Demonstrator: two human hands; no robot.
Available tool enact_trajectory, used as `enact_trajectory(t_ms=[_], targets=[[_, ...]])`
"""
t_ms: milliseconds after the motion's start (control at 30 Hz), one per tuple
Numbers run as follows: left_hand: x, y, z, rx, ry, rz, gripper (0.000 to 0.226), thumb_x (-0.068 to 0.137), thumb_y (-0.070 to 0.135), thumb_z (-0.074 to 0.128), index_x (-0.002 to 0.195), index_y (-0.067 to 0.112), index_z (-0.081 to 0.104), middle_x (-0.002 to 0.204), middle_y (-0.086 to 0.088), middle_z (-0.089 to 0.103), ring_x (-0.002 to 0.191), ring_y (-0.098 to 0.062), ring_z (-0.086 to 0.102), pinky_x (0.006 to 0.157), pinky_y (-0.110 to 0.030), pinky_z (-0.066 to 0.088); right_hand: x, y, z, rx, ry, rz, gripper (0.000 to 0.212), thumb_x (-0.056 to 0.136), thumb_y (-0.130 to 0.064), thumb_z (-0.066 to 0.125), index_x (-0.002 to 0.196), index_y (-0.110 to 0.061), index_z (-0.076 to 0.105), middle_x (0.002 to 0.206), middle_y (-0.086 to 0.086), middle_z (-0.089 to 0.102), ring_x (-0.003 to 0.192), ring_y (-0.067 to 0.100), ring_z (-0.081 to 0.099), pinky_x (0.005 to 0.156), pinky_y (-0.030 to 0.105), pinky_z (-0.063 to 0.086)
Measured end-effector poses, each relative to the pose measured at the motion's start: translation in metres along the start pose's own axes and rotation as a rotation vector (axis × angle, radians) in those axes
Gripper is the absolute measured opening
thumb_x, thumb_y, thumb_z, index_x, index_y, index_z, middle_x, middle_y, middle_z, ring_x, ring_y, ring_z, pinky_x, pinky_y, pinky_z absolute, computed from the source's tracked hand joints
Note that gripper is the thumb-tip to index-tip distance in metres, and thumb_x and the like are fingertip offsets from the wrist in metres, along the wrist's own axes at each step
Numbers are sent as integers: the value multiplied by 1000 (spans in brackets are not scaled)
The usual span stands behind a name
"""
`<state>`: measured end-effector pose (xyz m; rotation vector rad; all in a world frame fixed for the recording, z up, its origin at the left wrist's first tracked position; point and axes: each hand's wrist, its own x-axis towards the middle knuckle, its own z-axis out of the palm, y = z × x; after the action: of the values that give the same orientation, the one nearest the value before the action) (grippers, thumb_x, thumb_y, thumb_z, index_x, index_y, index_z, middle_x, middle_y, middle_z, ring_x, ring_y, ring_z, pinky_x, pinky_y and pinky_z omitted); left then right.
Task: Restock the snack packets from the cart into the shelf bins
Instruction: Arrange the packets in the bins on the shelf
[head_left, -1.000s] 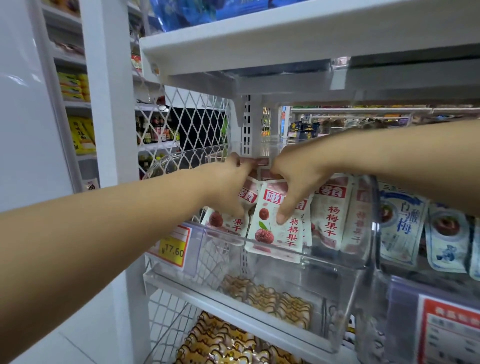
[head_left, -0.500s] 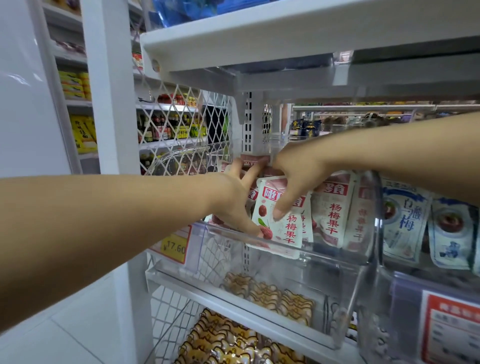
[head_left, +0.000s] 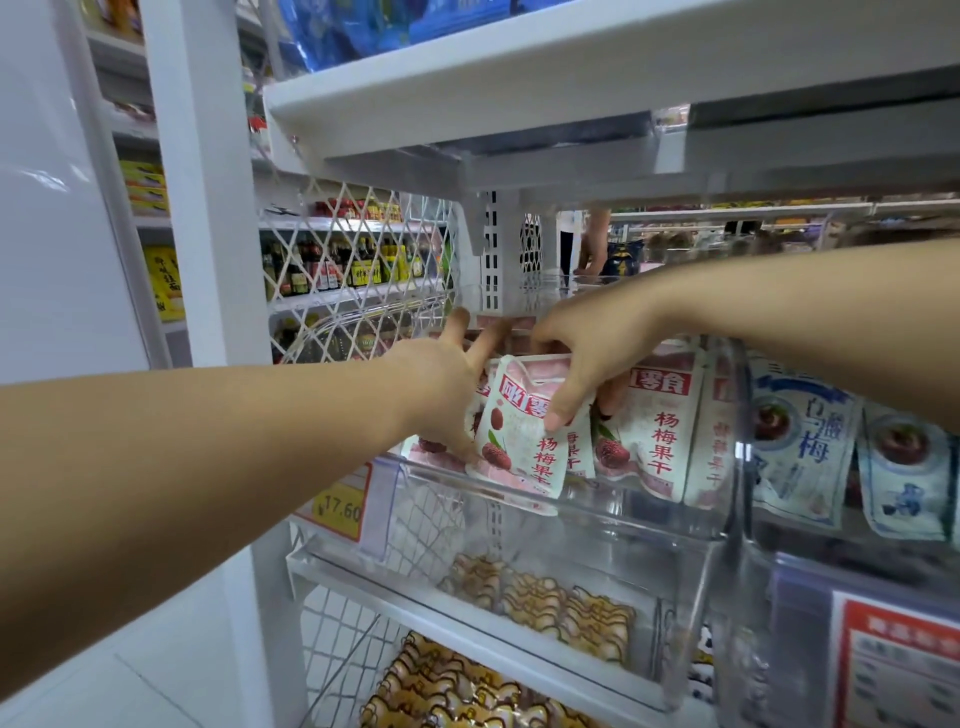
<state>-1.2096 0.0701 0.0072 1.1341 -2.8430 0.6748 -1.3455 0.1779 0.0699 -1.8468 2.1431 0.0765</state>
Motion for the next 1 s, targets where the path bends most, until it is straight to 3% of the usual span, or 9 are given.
enact_trajectory(t_ms=[67, 167, 300, 500, 700, 800, 833, 900, 1000], targets=[[8, -4, 6, 36, 72, 42, 136, 68, 65, 78, 153, 34, -23, 155, -14, 0, 117, -40, 58, 73, -38, 53, -1, -3, -1, -194, 61, -1, 55, 75, -46, 83, 112, -14, 59, 102, -1, 71, 86, 20, 73, 77, 34, 62], [14, -8, 4, 158, 186, 68, 115, 84, 56, 67, 154, 29, -20, 150, -14, 15, 119, -35, 55, 64, -37, 50, -6, -4, -5, -369, 206, -32, 50, 77, -55, 78, 109, -22, 57, 94, -8, 63, 82, 9, 61, 77, 27, 54], [17, -12, -1, 298, 195, 107, 120, 80, 72, 62, 155, 25, -18, 154, -7, 20, 130, -28, 44, 71, -33, 49, -6, -2, -5, -425, 253, -66, 50, 77, -54, 78, 107, -19, 58, 97, -5, 62, 84, 11, 60, 73, 28, 52], [0, -6, -10, 287, 114, 55, 122, 81, 65, 67, 156, 20, -17, 163, -16, 0, 135, -34, 44, 89, -39, 52, -4, -4, -3, -483, 291, -150, 54, 71, -53, 83, 103, -26, 50, 114, -3, 55, 97, 16, 55, 85, 35, 52], [-10, -17, -14, 71, 211, 44, 90, 83, 48, 71, 148, 13, 21, 144, -17, 26, 123, -39, 50, 88, -46, 55, -7, -3, -2, -437, 343, -160, 57, 70, -47, 86, 108, -24, 50, 112, -2, 48, 92, 16, 52, 81, 36, 52], [-21, -20, -26, -99, 194, -33, 62, 89, 31, 70, 135, 7, 37, 131, -14, 42, 99, -32, 58, 70, -37, 49, -6, -3, -2, -400, 282, -170, 46, 73, -42, 85, 98, -23, 50, 104, -2, 55, 80, 12, 49, 70, 31, 45], [-26, -21, -30, -194, 158, -43, 45, 92, 24, 67, 127, 6, 45, 121, -9, 53, 90, -27, 59, 65, -33, 46, -5, -3, -1, -398, 262, -164, 44, 75, -41, 84, 97, -22, 52, 99, -3, 55, 75, 9, 46, 66, 28, 41], [-35, -26, -39, -458, -106, -58, 23, 95, 25, 65, 108, 8, 60, 96, -1, 66, 80, -20, 69, 60, -27, 50, -5, -2, -1, -396, 244, -147, 43, 76, -41, 83, 101, -18, 57, 92, -6, 54, 72, 8, 43, 63, 26, 37], [-46, -17, -46, -689, -473, -28, 38, 90, 46, 71, 92, 9, 62, 91, 0, 68, 91, -23, 76, 75, -29, 61, -5, -3, -2, -397, 249, -133, 43, 75, -41, 84, 101, -16, 61, 92, -4, 59, 71, 9, 45, 61, 25, 37]])
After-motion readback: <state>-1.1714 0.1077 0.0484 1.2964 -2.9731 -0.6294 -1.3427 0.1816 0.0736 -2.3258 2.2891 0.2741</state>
